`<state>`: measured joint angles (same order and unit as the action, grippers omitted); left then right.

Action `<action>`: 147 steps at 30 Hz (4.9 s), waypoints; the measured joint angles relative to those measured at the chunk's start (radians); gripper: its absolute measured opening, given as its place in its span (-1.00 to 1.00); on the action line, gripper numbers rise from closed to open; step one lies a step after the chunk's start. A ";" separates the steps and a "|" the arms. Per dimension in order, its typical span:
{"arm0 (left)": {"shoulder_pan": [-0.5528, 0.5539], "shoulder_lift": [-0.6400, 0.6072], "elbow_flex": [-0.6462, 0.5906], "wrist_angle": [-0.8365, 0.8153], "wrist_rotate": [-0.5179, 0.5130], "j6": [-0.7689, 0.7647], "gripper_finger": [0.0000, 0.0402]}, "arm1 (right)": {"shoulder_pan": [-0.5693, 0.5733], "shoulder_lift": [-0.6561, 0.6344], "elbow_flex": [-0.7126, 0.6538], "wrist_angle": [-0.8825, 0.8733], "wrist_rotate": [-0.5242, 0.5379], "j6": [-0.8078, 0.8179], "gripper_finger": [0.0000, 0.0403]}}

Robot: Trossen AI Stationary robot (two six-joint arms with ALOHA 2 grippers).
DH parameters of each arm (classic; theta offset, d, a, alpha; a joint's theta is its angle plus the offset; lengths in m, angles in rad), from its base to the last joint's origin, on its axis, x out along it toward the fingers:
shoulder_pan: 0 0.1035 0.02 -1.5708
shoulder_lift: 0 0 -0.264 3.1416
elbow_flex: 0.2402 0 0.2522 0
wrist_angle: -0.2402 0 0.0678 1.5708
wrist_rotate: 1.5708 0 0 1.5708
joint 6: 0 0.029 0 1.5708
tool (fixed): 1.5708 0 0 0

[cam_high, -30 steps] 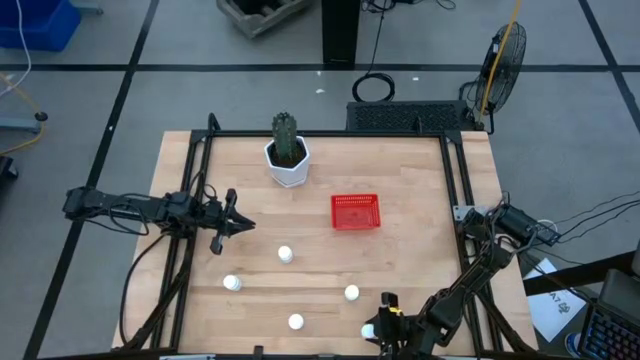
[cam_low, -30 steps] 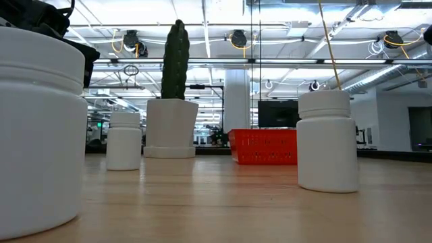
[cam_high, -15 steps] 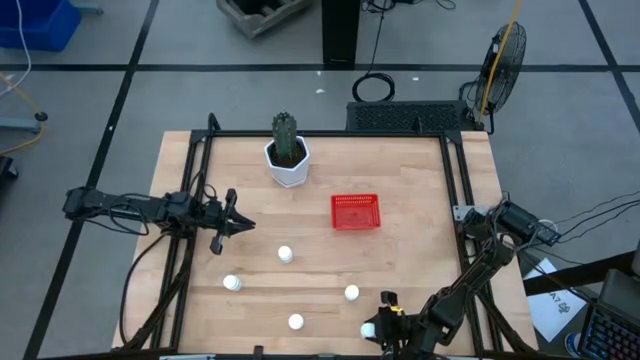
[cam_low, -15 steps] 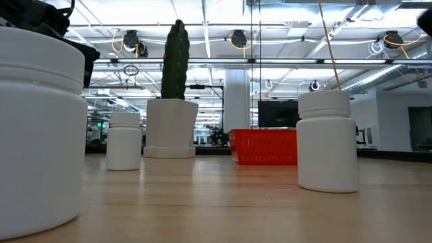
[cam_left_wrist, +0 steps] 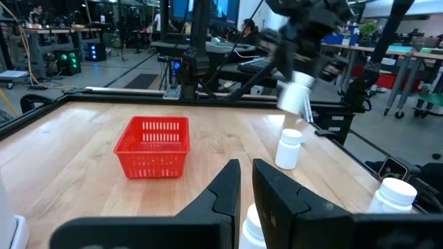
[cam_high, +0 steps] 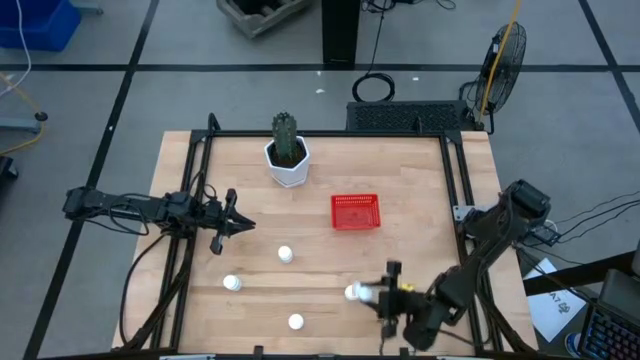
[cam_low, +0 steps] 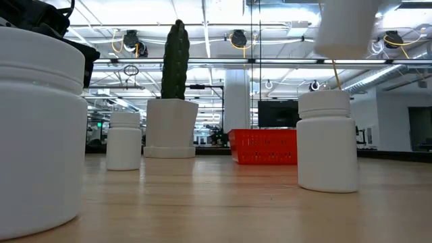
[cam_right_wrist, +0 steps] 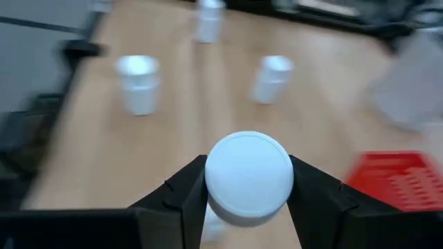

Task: Pick and place pill bottles into a basket
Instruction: Put the white pill bottle into the red bin

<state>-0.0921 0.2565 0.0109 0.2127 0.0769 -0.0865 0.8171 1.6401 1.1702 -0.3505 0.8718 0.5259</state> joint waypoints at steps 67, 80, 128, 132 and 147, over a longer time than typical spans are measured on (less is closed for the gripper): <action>0.000 0.012 0.000 0.000 0.000 0.000 -0.77 | -0.842 -0.225 -0.525 0.384 -0.534 -0.083 -0.14; 0.000 0.012 0.000 0.000 0.000 0.000 -0.77 | -0.842 -0.225 -0.524 0.384 -0.534 -0.104 -0.11; 0.000 0.011 0.000 0.000 0.000 0.000 -0.77 | -0.680 -0.226 -0.523 0.617 -0.741 -0.467 0.07; 0.000 0.012 0.000 0.000 0.000 0.000 -0.77 | -0.606 -0.226 -0.523 0.676 -0.802 -0.424 0.07; 0.000 0.012 0.000 0.000 0.000 0.000 -0.77 | -0.337 -0.167 -0.524 0.927 -0.764 -0.456 0.06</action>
<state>-0.0921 0.2683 0.0109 0.2126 0.0768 -0.0865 0.4803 1.4727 0.6460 0.5763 0.1076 0.0703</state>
